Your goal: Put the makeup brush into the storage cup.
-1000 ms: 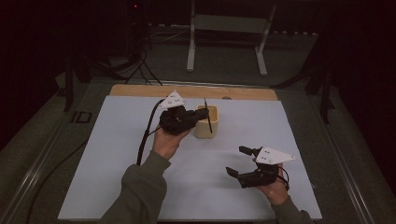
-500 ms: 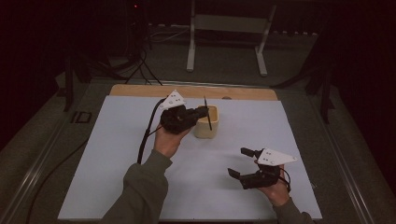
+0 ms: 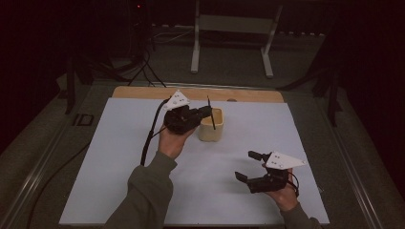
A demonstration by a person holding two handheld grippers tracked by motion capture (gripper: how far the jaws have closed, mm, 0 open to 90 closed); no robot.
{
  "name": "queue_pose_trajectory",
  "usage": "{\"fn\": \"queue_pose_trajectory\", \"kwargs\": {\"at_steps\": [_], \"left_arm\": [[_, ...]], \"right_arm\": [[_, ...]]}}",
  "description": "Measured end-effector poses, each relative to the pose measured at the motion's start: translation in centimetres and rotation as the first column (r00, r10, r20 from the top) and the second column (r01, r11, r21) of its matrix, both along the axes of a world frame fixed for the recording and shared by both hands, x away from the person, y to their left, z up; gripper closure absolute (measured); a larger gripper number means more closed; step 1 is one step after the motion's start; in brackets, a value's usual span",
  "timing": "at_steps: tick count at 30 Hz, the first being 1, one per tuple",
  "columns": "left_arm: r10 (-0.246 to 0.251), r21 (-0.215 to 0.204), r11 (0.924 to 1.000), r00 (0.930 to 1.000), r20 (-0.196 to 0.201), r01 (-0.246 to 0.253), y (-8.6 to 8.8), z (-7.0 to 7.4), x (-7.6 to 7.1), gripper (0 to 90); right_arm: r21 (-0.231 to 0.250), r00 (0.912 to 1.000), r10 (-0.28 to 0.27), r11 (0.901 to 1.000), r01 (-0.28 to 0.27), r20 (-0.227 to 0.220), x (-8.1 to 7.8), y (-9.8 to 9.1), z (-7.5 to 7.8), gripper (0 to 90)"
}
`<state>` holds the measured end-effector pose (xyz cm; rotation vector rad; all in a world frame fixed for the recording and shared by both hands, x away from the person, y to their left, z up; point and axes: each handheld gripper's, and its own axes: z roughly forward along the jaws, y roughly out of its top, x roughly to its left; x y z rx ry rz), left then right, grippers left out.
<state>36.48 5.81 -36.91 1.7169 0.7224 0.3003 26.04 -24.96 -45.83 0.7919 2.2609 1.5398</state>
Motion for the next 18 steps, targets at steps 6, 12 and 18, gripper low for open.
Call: {"fn": "queue_pose_trajectory", "kwargs": {"at_steps": [6,12,18], "left_arm": [[0.024,0.012,0.9997,0.9997,0.003,-0.024,0.0,-0.2,0.4,86.5],[0.033,0.015,0.9993,0.9995,0.0,-0.033,-0.2,-0.4,0.8,86.5],[0.041,0.027,0.9988,0.9991,0.006,-0.041,-0.5,-0.4,1.2,86.5]], "right_arm": [[0.001,1.0,-0.001,1.0,0.001,0.001,0.0,-0.1,0.0,10.7],[0.005,1.0,-0.003,1.0,0.004,-0.001,0.0,-0.1,0.0,10.7],[0.01,1.0,-0.004,0.9999,0.004,0.001,0.0,-0.3,0.1,10.7]]}}
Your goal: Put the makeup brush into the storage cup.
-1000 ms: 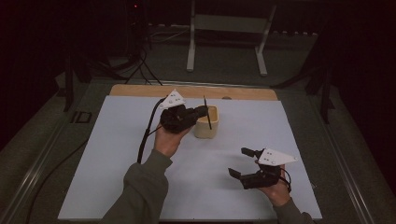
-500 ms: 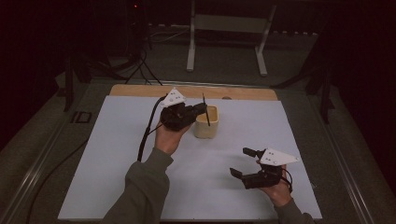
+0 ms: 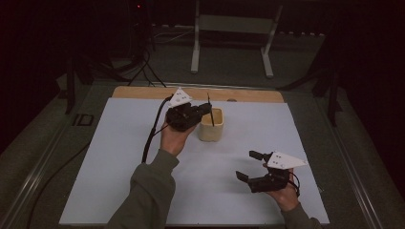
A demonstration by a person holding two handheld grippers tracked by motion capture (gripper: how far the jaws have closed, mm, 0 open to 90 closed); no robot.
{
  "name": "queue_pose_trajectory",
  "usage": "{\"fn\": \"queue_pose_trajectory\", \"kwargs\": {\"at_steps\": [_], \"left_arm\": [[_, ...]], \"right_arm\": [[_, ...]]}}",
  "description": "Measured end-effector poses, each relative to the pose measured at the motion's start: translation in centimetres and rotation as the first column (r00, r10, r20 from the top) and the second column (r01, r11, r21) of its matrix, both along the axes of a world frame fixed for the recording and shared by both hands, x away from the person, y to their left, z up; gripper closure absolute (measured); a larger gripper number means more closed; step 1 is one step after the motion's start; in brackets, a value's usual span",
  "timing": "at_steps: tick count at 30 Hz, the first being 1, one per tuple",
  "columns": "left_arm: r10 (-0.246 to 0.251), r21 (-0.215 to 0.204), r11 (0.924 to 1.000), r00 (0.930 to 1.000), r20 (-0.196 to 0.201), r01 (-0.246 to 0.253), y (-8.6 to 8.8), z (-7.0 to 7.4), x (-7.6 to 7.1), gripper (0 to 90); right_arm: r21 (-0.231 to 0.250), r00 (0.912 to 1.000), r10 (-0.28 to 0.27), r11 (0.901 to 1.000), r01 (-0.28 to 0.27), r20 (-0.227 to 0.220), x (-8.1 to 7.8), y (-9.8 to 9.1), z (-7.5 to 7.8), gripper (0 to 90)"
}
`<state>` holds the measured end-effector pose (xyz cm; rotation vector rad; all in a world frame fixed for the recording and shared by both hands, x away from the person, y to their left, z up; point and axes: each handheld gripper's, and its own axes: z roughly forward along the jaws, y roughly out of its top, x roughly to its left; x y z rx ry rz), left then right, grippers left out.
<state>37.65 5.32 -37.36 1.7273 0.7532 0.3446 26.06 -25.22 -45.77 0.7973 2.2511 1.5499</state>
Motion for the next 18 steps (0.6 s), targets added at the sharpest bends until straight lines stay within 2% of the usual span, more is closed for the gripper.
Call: {"fn": "queue_pose_trajectory", "kwargs": {"at_steps": [8,13,18], "left_arm": [[0.014,0.01,0.9998,0.9999,0.006,-0.014,-0.3,-0.4,0.6,86.5],[0.03,-0.01,0.9995,0.9995,0.001,-0.03,-0.4,-0.6,0.9,86.5],[0.043,-0.006,0.9991,0.9991,0.004,-0.042,-0.7,-0.7,1.2,86.5]], "right_arm": [[0.003,1.0,-0.004,1.0,0.004,0.0,0.0,-0.1,0.0,10.7],[0.008,1.0,-0.009,0.9999,0.009,-0.002,0.0,-0.2,0.0,10.7],[0.01,1.0,-0.009,0.9999,0.009,-0.003,0.0,-0.3,0.0,10.7]]}}
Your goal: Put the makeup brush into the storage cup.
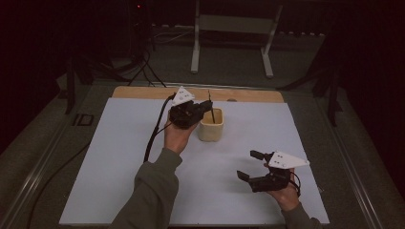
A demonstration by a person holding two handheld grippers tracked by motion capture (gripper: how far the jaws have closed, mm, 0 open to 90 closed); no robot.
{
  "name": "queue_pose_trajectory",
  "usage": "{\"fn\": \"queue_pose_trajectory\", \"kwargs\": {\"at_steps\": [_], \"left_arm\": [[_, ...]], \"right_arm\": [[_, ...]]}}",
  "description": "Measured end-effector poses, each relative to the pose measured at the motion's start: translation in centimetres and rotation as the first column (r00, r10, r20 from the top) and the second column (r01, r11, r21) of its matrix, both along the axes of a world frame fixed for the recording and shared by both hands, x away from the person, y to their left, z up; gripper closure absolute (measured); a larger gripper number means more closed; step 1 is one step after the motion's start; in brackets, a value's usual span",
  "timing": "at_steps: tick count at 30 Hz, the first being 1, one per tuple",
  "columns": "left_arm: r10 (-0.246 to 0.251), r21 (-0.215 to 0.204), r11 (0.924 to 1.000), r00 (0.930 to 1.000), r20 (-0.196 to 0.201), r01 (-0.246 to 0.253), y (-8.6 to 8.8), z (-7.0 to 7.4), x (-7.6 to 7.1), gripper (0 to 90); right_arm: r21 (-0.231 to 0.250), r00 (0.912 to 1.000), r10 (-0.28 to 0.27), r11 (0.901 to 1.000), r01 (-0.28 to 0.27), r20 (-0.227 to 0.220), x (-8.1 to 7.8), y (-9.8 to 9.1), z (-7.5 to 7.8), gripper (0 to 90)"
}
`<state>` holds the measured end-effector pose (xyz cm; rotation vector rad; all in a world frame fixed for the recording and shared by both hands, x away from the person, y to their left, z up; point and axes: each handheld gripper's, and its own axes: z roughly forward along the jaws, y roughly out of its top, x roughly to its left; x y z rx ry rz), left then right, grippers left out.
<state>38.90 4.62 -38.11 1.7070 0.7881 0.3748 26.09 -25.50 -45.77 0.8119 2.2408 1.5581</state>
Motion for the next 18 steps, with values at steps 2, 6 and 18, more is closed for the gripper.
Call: {"fn": "queue_pose_trajectory", "kwargs": {"at_steps": [2,6,18], "left_arm": [[0.007,0.004,1.0,1.0,0.002,-0.007,-0.06,0.0,0.09,86.5],[0.016,0.008,0.9998,0.9999,0.001,-0.016,-0.09,-0.02,0.32,86.5],[0.032,0.033,0.999,0.9995,-0.003,-0.032,-0.2,-0.51,0.85,86.5]], "right_arm": [[-0.002,1.0,0.0,1.0,0.0,0.0,0.02,-0.02,-0.01,10.7],[-0.001,1.0,0.001,1.0,-0.001,0.0,0.0,-0.03,-0.01,10.7],[0.002,1.0,0.001,1.0,-0.001,-0.002,0.05,-0.03,-0.08,10.7]]}}
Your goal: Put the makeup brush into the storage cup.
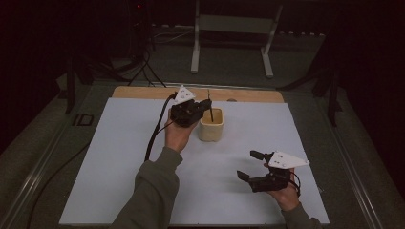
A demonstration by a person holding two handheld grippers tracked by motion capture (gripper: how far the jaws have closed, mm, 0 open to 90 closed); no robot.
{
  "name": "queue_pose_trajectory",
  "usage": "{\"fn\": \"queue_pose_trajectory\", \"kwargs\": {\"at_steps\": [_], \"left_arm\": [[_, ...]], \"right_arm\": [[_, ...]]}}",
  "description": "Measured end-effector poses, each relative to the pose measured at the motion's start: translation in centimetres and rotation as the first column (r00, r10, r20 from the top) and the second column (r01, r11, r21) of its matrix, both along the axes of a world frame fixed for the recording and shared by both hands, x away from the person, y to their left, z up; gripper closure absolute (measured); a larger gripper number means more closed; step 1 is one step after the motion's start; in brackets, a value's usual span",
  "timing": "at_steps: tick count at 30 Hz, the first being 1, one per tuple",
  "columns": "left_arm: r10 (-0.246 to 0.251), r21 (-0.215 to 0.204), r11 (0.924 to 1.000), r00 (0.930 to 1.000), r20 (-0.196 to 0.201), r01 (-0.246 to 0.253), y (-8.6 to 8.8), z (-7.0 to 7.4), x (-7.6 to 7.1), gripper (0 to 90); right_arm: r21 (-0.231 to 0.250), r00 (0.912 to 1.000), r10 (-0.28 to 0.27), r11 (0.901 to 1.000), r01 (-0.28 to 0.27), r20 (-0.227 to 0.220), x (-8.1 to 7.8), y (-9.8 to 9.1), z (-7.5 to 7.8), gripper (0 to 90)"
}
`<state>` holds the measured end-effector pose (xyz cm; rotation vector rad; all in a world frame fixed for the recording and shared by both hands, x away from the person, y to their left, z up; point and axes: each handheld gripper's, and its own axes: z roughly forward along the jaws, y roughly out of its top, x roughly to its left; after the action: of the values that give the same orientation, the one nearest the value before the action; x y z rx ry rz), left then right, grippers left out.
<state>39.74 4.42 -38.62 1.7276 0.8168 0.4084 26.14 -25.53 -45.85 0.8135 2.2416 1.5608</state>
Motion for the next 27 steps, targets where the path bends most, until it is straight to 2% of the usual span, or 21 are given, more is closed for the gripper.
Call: {"fn": "queue_pose_trajectory", "kwargs": {"at_steps": [12,27], "left_arm": [[0.017,0.023,0.9996,0.9998,-0.013,-0.017,-0.3,-0.8,0.7,86.4],[0.01,0.072,0.9974,0.9989,-0.046,-0.007,-0.8,-2.0,1.1,86.2]], "right_arm": [[0.001,1.0,0.002,1.0,-0.002,0.0,0.0,0.0,0.0,10.7],[0.002,1.0,0.0,1.0,0.0,0.001,0.0,-0.1,0.0,10.7]]}}
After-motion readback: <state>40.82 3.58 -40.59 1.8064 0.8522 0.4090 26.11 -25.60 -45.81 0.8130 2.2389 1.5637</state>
